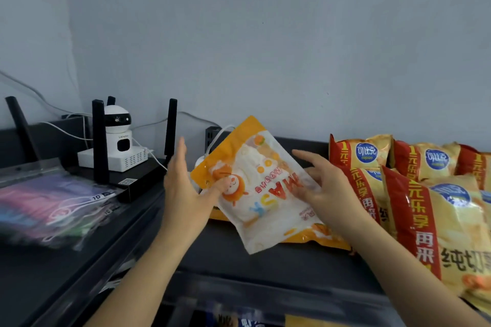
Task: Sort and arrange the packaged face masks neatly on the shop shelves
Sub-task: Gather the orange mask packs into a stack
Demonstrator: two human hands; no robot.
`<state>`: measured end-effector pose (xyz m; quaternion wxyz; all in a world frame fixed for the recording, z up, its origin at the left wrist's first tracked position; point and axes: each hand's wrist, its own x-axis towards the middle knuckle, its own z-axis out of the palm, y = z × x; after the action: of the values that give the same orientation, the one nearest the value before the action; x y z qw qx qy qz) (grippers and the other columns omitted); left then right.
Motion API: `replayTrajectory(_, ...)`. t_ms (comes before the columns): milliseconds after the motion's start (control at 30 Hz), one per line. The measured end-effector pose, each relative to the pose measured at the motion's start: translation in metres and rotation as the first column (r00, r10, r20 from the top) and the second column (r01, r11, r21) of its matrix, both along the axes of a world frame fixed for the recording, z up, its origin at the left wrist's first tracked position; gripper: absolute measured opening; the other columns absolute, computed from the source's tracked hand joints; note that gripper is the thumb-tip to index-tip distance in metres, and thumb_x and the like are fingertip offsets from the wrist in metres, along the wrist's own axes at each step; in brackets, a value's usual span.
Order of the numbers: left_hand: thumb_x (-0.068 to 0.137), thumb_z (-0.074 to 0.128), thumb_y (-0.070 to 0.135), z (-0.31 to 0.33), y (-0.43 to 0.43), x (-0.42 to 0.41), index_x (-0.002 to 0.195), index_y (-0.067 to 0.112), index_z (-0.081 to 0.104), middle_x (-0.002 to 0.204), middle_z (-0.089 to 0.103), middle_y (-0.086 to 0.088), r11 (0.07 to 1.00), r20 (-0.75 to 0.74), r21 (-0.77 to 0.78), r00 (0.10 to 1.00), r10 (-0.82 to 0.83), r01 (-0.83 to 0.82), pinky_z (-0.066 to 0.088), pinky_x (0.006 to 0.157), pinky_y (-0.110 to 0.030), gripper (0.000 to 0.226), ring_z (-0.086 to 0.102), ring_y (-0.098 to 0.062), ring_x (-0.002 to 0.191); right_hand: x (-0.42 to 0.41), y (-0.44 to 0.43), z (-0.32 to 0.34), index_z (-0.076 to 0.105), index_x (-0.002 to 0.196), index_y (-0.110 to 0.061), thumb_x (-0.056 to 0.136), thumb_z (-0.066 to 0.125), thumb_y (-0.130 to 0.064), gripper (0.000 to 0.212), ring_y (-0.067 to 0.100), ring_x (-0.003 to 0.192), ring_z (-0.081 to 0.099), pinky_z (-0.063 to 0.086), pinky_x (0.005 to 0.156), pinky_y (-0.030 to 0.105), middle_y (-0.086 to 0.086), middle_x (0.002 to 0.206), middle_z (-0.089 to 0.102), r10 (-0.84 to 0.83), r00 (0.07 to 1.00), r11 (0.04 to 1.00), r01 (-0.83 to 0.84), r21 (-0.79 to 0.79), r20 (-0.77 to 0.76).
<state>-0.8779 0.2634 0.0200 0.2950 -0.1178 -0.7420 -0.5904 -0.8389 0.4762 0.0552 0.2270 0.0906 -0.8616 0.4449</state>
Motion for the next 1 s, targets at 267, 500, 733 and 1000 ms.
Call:
replayTrajectory(267,0.062,0.075,0.049,0.036,-0.008,0.005,0.143,0.030,0.023,0.149,0.032,0.001,0.533,-0.557,-0.725,0.827,-0.082,-0.436,0.017,0.108,-0.054,0.099,0.015,-0.021,0.140,0.002,-0.009,0.031,0.066,0.115,-0.030,0.084,0.067,-0.010,0.037,0.005,0.105,0.059,0.051,0.093,0.030,-0.010,0.114,0.067,0.101,0.992,0.915,-0.062,0.399,-0.076)
replayTrajectory(500,0.080,0.071,0.031,0.040,-0.003,0.003,0.098,0.031,0.065,0.079,0.063,0.017,0.914,-0.130,-0.395,0.990,0.045,-0.094,0.049,0.063,-0.025,0.019,0.062,-0.005,0.073,0.002,-0.015,0.042,0.053,0.130,-0.026,0.081,0.071,-0.013,0.054,0.005,0.103,0.055,0.044,0.094,0.027,-0.012,0.114,0.057,-0.084,0.865,0.973,0.178,0.147,-0.495)
replayTrajectory(733,0.085,0.067,0.016,0.014,-0.008,-0.029,0.095,0.013,0.066,0.097,0.070,-0.010,0.890,0.247,0.453,0.951,-0.184,0.054,0.056,0.067,-0.036,0.010,0.068,-0.022,0.084,-0.005,-0.012,-0.010,0.015,0.145,-0.044,0.065,0.077,-0.049,0.101,0.010,0.139,0.024,0.031,0.112,0.035,-0.015,0.153,0.011,0.039,0.999,0.979,-0.036,0.202,-0.012)
replayTrajectory(1000,0.082,0.067,0.039,0.001,0.009,-0.038,0.133,0.016,0.049,0.122,0.059,-0.002,0.955,0.340,0.273,0.918,-0.205,0.112,0.049,0.094,-0.045,0.058,0.059,-0.021,0.109,-0.034,-0.037,-0.038,0.046,0.134,-0.032,0.074,0.077,-0.010,0.071,0.015,0.112,0.054,0.056,0.085,0.035,-0.013,0.117,0.046,0.123,0.978,0.891,-0.036,-0.452,0.166)
